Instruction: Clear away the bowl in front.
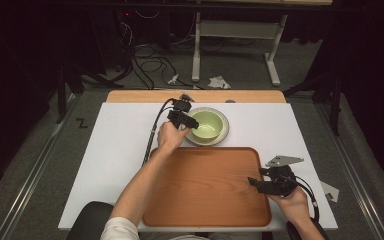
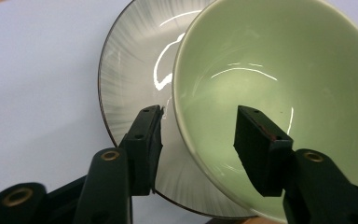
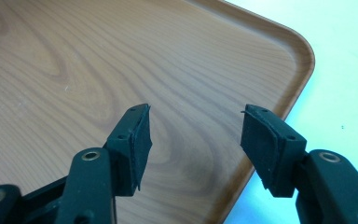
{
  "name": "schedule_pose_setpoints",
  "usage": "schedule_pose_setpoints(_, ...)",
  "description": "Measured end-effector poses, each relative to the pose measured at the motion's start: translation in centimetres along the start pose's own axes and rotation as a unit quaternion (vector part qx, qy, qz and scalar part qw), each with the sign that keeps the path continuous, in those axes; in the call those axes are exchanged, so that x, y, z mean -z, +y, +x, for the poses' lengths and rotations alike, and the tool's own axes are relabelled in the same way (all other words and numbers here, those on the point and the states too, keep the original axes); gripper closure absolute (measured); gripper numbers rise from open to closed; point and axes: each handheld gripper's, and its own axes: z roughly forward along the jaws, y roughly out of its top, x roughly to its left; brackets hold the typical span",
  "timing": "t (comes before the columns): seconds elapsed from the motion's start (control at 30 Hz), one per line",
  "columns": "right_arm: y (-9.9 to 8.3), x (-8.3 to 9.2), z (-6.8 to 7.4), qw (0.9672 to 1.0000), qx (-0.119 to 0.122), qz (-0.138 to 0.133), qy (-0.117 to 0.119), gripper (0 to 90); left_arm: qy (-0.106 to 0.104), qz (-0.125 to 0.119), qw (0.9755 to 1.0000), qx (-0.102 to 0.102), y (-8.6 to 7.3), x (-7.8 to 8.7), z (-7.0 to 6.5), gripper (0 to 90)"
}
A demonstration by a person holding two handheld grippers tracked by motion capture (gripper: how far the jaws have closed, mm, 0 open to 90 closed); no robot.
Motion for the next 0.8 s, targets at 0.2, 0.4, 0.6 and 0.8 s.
schedule_pose_setpoints(0.2,0.0,0.0,0.0,1.0,0.002,0.0,0.001,43.0,0.002,0.01,0.9999,0.005,0.0,-0.8,0.1,61.4)
schedule_pose_setpoints(0.4,0.0,0.0,0.0,1.0,0.004,0.0,0.0,42.9,-0.014,0.014,0.9995,0.023,0.1,-1.3,0.5,68.9)
schedule_pose_setpoints(0.6,0.0,0.0,0.0,1.0,0.002,0.0,0.0,42.9,-0.023,0.009,0.9988,0.043,0.2,-1.4,0.9,75.9)
schedule_pose_setpoints(0.8,0.0,0.0,0.0,1.0,0.003,0.001,0.0,42.9,-0.029,0.002,0.9975,0.065,0.3,-1.4,1.3,81.2)
